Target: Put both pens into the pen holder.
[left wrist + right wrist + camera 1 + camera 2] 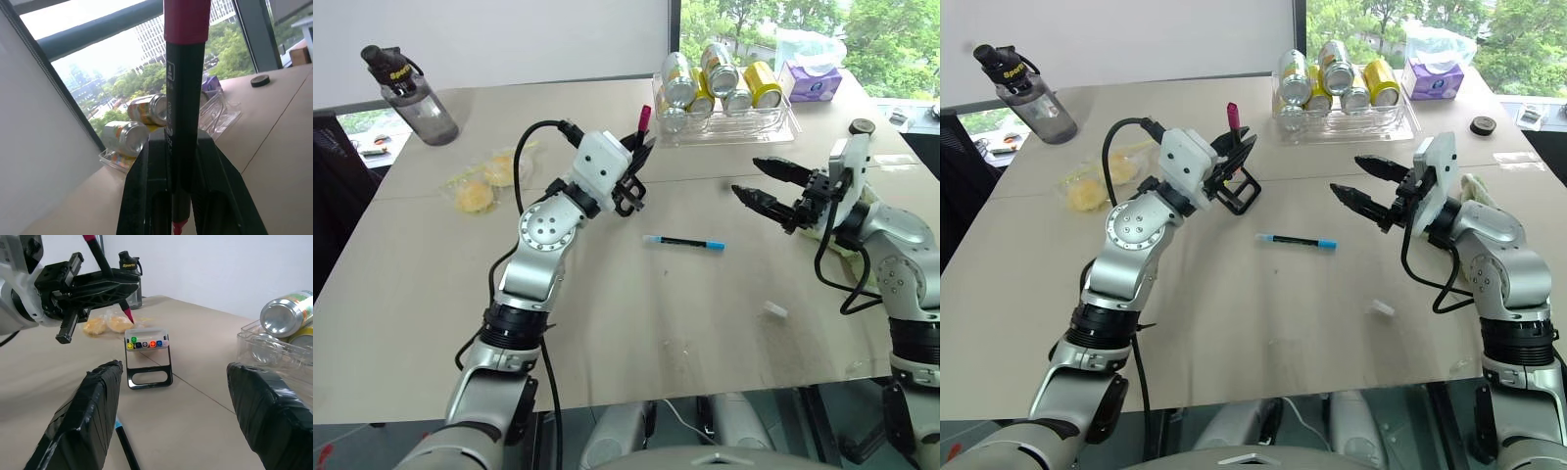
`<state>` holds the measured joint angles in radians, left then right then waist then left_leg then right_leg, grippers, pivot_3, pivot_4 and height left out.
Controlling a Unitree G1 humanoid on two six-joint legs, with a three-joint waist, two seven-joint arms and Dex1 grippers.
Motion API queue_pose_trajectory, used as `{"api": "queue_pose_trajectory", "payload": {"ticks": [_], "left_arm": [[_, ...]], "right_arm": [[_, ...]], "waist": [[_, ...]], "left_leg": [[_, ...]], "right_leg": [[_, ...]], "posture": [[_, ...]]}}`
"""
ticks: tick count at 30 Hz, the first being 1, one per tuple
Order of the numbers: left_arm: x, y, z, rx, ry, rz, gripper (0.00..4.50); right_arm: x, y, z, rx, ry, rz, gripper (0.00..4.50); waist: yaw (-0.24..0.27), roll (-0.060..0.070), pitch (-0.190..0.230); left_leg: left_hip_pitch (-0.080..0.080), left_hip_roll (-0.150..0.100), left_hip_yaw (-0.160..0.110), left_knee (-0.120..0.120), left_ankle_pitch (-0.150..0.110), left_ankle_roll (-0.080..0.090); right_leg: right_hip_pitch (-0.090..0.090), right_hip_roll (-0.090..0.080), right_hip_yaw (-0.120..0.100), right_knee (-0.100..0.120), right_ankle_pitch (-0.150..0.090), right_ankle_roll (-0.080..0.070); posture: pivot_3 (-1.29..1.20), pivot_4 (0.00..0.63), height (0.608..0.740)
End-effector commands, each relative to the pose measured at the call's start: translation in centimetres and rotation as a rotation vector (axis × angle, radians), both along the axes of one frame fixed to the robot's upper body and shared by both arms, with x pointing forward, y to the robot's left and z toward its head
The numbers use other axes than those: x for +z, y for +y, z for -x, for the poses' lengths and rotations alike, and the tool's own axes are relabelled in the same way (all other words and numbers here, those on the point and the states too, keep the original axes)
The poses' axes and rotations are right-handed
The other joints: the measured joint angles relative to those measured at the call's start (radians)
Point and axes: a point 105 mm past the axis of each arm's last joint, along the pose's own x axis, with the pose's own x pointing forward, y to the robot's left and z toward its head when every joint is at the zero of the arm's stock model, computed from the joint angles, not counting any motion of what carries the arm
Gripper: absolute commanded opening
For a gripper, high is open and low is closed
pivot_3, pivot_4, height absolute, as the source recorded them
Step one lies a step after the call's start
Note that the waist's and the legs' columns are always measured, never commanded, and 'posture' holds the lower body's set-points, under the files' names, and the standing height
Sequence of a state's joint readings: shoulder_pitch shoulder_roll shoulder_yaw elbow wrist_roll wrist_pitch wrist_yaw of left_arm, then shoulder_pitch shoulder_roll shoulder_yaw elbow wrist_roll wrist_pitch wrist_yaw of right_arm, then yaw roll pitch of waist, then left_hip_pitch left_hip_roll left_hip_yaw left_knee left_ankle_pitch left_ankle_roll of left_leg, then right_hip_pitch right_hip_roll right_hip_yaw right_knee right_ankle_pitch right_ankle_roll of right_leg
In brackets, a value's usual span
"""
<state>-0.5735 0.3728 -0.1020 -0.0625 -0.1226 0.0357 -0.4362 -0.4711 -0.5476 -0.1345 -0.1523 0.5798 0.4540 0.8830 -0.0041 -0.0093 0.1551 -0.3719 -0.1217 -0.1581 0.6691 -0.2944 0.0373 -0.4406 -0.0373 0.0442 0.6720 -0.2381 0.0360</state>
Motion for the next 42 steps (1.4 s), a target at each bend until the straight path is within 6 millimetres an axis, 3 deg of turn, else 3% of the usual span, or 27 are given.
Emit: {"api": "queue_pose_trajectory", "payload": {"ticks": [1, 3, 7, 14, 18, 21, 25, 30, 34, 38, 42], "left_arm": [[0.9, 0.8, 0.1, 0.008, -0.008, 0.044, 0.0], [0.8, 0.8, -0.1, -0.017, 0.069, 0.142, 0.0], [0.9, 1.6, -0.9, -0.065, 0.315, 0.544, 0.0], [1.2, 2.1, -1.0, -0.055, 0.337, 0.532, 0.0], [1.4, 2.8, -1.5, -0.074, 0.415, 0.692, 0.0], [1.1, 2.7, -1.4, -0.071, 0.445, 0.706, 0.0], [0.4, 2.2, -0.4, -0.113, 0.524, 0.793, 0.0], [-1.3, 1.4, 2.8, -0.232, 0.68, 0.838, 0.0], [-2.7, 1.3, 4.1, -0.271, 0.813, 0.927, 0.0], [-4.2, 1.0, 3.8, -0.257, 0.928, 1.036, 0.0], [-4.5, 0.9, 3.5, -0.253, 0.973, 1.11, 0.0]], "right_arm": [[0.8, 0.5, 0.7, 0.021, -0.038, -0.014, 3.62], [0.8, 0.6, 0.8, 0.03, -0.033, -0.022, 3.62], [0.7, 1.1, 1.0, 0.043, -0.031, -0.023, 3.62], [0.5, 1.4, 1.0, 0.044, -0.027, -0.024, 3.62], [0.2, 1.2, 1.1, 0.034, -0.02, -0.018, 3.62], [-0.2, 0.0, 1.7, 0.012, 0.009, -0.008, 3.62], [-1.0, -2.2, 4.0, 0.002, 0.081, 0.026, 3.62], [-2.6, -4.2, 7.5, -0.027, 0.18, 0.081, 3.62], [-5.5, -6.1, 10.3, -0.088, 0.302, 0.198, 3.62], [-8.2, -6.6, 11.4, -0.116, 0.366, 0.29, 3.62], [-9.1, -6.0, 10.7, -0.143, 0.36, 0.266, 3.62]], "waist": [[-0.003, 0.0, 0.0], [-0.004, 0.0, 0.0], [-0.003, 0.0, 0.0], [-0.007, 0.0, 0.0], [-0.004, 0.0, 0.0], [-0.002, -0.001, 0.0], [0.007, -0.001, 0.0], [0.015, -0.001, 0.0], [0.025, -0.001, 0.0], [0.029, -0.002, 0.0], [0.03, -0.004, 0.002]], "left_leg": [[0.0, 0.0, 0.0, 0.0, 0.0, 0.0], [0.0, 0.0, 0.0, 0.0, 0.0, 0.0], [-0.001, 0.0, 0.0, 0.001, 0.0, 0.0], [-0.001, 0.0, 0.0, 0.002, 0.0, 0.0], [-0.002, 0.0, 0.0, 0.004, 0.0, 0.0], [-0.002, 0.0, 0.0, 0.004, 0.0, 0.0], [-0.006, 0.0, -0.001, 0.006, 0.0, 0.0], [-0.008, 0.0, 0.0, 0.007, 0.0, 0.0], [-0.007, 0.0, 0.0, 0.01, 0.0, 0.0], [-0.005, 0.0, 0.0, 0.016, 0.0, 0.0], [0.01, 0.002, 0.004, 0.015, 0.0, 0.0]], "right_leg": [[0.0, 0.0, 0.0, 0.0, 0.0, 0.0], [0.0, 0.0, 0.0, 0.0, 0.0, 0.0], [0.0, 0.0, 0.0, 0.0, 0.0, 0.0], [-0.002, 0.0, 0.0, 0.002, 0.0, 0.0], [-0.001, 0.0, 0.0, 0.003, 0.0, 0.0], [-0.001, 0.0, -0.001, 0.003, 0.0, 0.0], [-0.003, 0.0, -0.001, 0.003, 0.0, 0.0], [-0.006, 0.0, -0.001, 0.005, 0.0, 0.0], [-0.005, 0.0, -0.001, 0.007, 0.0, 0.0], [0.001, 0.001, -0.001, 0.006, 0.003, 0.004], [0.016, 0.0, -0.002, 0.001, 0.004, 0.009]], "posture": [[0.0, 0.15, 0.74], [0.0, 0.15, 0.74], [0.0, 0.15, 0.74], [0.0, 0.15, 0.74], [0.0, 0.15, 0.74], [0.0, 0.15, 0.74], [0.0, 0.15, 0.74], [0.0, 0.15, 0.74], [0.0, 0.15, 0.74], [0.0, 0.15, 0.74], [0.0, 0.15, 0.74]]}}
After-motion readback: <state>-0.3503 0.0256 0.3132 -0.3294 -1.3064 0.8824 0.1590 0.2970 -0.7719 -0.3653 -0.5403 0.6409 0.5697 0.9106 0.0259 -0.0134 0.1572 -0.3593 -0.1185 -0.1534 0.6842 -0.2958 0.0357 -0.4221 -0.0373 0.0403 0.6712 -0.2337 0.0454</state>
